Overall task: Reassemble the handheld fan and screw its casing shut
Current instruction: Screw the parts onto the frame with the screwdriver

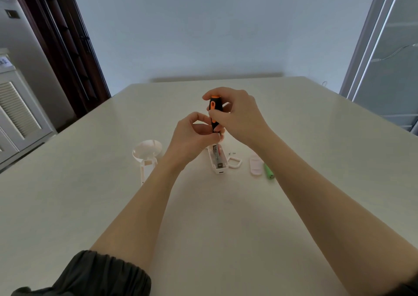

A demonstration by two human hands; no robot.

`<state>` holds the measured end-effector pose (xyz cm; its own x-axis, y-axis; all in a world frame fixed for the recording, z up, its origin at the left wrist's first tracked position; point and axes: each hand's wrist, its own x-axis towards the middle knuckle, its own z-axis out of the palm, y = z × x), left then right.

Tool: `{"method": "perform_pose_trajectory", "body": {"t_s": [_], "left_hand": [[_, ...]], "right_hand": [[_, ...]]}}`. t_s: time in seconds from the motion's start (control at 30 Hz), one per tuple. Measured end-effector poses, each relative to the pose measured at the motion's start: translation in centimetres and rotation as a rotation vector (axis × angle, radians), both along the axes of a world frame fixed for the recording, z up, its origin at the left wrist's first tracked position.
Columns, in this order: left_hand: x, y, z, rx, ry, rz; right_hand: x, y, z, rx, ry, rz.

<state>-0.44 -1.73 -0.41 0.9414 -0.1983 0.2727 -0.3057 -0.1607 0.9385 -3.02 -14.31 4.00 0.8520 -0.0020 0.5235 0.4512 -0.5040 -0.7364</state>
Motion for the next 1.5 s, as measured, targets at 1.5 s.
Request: {"method": "perform_pose_trajectory", "body": {"t_s": [1.5], "left_hand": [[-0.2,-0.3,0.0,0.035,-0.091,0.129]], "right_hand": [[0.7,1.5,-1.1,-0.037,-0.111,-0.168]]}}
